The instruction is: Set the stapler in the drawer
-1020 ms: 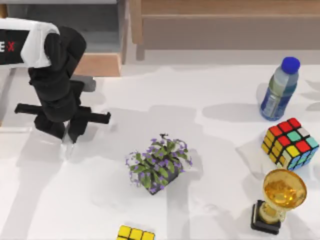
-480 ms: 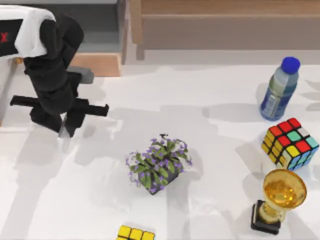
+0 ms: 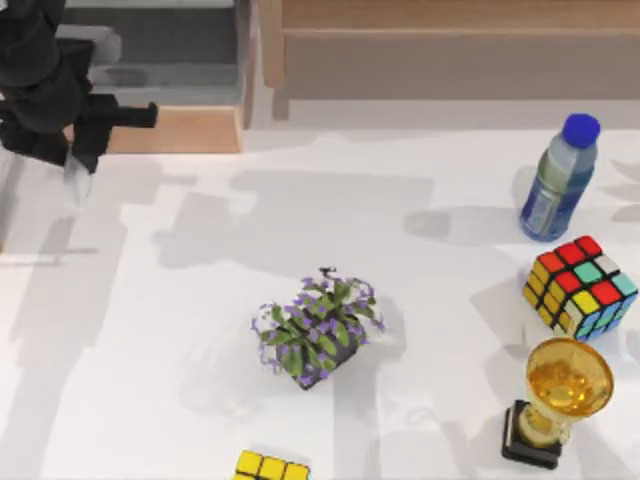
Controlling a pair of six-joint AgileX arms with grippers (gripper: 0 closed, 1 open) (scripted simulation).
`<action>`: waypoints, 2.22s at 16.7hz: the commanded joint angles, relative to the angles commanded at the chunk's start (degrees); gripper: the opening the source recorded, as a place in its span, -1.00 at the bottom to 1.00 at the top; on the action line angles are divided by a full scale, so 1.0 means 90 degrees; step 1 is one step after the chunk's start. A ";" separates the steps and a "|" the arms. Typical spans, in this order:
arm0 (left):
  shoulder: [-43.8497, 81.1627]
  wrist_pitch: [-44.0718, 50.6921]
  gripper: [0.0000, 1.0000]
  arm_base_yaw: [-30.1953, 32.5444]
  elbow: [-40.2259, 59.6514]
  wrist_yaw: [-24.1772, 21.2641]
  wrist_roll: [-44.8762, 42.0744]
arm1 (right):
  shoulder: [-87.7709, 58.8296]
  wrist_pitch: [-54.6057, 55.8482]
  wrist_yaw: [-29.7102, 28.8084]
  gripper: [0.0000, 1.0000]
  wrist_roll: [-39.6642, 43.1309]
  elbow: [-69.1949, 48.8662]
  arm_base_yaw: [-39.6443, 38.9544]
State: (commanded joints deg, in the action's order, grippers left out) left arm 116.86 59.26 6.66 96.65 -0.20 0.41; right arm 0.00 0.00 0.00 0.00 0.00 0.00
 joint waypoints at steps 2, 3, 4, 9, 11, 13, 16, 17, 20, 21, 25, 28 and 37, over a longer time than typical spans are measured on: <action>0.0144 0.0257 -1.00 -0.0478 0.0824 -0.0003 -0.0240 | 0.0000 0.0000 0.0000 1.00 0.0000 0.0000 0.0000; 0.0256 0.0402 -1.00 -0.0735 0.1256 -0.0003 -0.0371 | 0.0000 0.0000 0.0000 1.00 0.0000 0.0000 0.0000; 0.0399 0.0556 -1.00 -0.0998 0.1690 -0.0001 -0.0507 | 0.0000 0.0000 0.0000 1.00 0.0000 0.0000 0.0000; 0.1556 0.1397 -1.00 -0.2215 0.3679 0.0007 -0.1220 | 0.0000 0.0000 0.0000 1.00 0.0000 0.0000 0.0000; 0.2162 0.1736 -1.00 -0.2561 0.4299 0.0007 -0.1498 | 0.0000 0.0000 0.0000 1.00 0.0000 0.0000 0.0000; 0.2772 0.2058 -1.00 -0.2772 0.4795 0.0003 -0.1762 | 0.0000 0.0000 0.0000 1.00 0.0000 0.0000 0.0000; 0.3522 0.2490 -1.00 -0.2859 0.5307 0.0014 -0.2107 | 0.0000 0.0000 0.0000 1.00 0.0000 0.0000 0.0000; 0.3688 0.2611 -1.00 -0.2852 0.5413 0.0026 -0.2197 | 0.0000 0.0000 0.0000 1.00 0.0000 0.0000 0.0000; 0.3881 0.2789 -1.00 -0.2822 0.5538 0.0049 -0.2318 | 0.0000 0.0000 0.0000 1.00 0.0000 0.0000 0.0000; 0.3881 0.2789 -1.00 -0.2822 0.5538 0.0049 -0.2318 | 0.0000 0.0000 0.0000 1.00 0.0000 0.0000 0.0000; 0.3884 0.2757 -1.00 -0.2828 0.5509 0.0056 -0.2320 | 0.0000 0.0000 0.0000 1.00 0.0000 0.0000 0.0000; 0.3828 0.2587 -1.00 -0.2830 0.5326 0.0050 -0.2319 | 0.0000 0.0000 0.0000 1.00 0.0000 0.0000 0.0000; 0.3805 0.2465 -0.55 -0.2825 0.5139 0.0050 -0.2321 | 0.0000 0.0000 0.0000 1.00 0.0000 0.0000 0.0000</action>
State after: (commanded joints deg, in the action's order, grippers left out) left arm 151.10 81.45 -18.77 142.91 0.25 -20.47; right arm 0.00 0.00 0.00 0.00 0.00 0.00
